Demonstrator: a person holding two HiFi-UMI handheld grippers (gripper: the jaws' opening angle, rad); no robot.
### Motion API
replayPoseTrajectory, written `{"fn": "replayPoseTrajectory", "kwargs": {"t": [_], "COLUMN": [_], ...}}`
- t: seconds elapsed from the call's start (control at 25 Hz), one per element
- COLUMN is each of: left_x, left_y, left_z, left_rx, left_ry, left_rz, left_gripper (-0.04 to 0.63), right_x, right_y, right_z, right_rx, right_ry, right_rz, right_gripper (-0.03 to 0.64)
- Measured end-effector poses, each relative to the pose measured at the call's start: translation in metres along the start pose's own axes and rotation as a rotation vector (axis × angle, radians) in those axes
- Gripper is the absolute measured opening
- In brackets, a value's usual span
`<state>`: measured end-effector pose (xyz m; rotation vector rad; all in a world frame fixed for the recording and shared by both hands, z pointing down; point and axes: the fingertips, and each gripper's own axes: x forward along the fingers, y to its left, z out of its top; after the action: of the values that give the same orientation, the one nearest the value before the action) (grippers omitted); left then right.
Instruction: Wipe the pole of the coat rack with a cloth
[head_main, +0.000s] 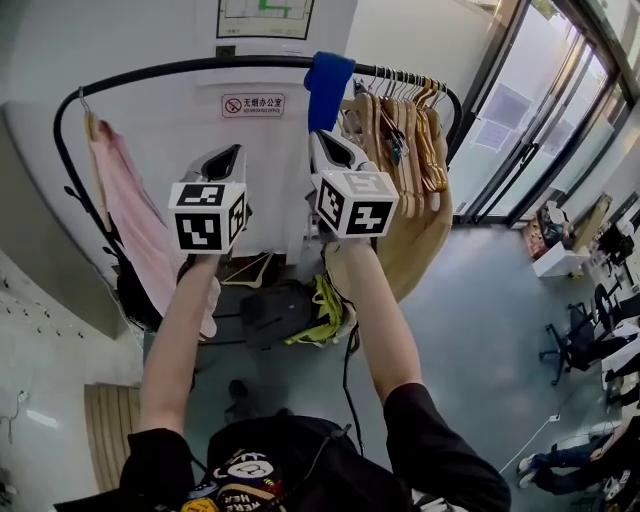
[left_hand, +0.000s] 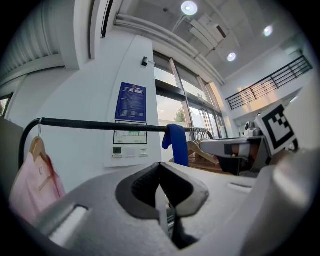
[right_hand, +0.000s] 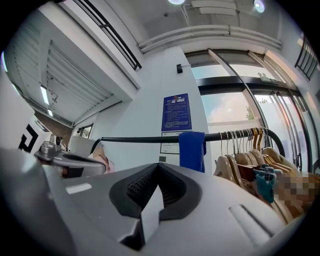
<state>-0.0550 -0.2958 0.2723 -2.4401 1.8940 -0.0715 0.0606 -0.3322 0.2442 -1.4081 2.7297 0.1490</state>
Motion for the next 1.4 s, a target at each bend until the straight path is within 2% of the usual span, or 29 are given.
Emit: {"fn": "replayPoseTrajectory", "kwargs": {"t": [0.36,0.52,0.72,0.84,1.0,1.16,1.4], "left_x": [0.05,0.062,0.073,0.082,0.09,0.089,0.079], "left_y": [0.039,0.055,0.069,0.075,0.073,0.08,0.112], "left_z": [0.025,0.028,0.036,0.035,0.032,0.024,0.01], "left_rx": [0.014,0.042,0.033,0.017,0.013,0.0,-0.012], "left_ry": [-0.008,-0.013,-0.034,-0.037,-0.033,-0.025,-0.009], "left_rz": [-0.116,-0.137,-0.14,-0.134,-0.134,-0.118,-0.052], "left_gripper": [0.003,0.003,0.003,0.003,0.003,0.002,0.003], "right_x": [0.061,0.074,0.097,0.117,0.135,0.133,0.162], "right_y": [-0.022,-0.047,-0.081,-0.098,-0.112,-0.107,-0.047], "right_z": [0.036,0.059,0.109,0.122,0.097,0.093,0.093], "right_rx": [0.005,-0.003,-0.037,-0.04,-0.025,0.022,0.0], "right_ry": [-0.039,-0.064,-0.085,-0.043,0.039,-0.001,0.007], "right_rz": [-0.104,-0.17,-0.218,-0.237,-0.258,-0.262,-0.167], "right_gripper": [0.003,0.003,0.002,0.002,0.002,0.0,0.0]}}
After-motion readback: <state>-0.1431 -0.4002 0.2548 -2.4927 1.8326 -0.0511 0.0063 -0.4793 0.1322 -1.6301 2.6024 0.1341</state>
